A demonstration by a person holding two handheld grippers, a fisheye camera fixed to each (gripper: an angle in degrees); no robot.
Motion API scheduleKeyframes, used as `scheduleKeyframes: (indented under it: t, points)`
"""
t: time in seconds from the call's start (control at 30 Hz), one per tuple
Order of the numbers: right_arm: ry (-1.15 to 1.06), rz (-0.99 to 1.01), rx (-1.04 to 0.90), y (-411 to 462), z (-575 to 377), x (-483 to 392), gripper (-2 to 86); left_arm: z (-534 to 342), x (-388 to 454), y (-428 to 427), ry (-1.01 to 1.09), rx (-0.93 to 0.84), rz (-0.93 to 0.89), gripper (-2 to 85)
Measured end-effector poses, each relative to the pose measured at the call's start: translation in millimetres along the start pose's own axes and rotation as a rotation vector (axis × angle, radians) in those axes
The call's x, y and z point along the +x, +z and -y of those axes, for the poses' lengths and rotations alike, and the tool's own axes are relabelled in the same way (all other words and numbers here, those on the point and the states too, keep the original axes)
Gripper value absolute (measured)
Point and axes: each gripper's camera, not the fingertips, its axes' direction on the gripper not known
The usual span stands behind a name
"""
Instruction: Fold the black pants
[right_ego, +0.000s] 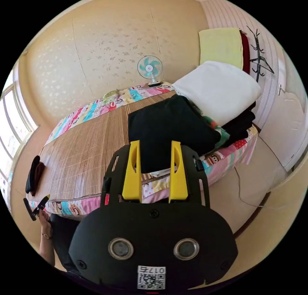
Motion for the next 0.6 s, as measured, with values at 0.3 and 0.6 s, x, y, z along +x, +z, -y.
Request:
scheduleKeyframes:
  t: [0.3, 0.6]
  points:
    - [-0.163, 0.418, 0.157, -79.1, 60.9, -90.8, 2.1, -11.6, 8.3, -5.3, -0.027, -0.012, 0.013, -1.0]
    - [-0.802, 0.867, -0.356, -37.0, -60.4, -306.2, 0.7, -10.2, -11.1, -33.0, -0.105, 0.019, -0.078, -1.0]
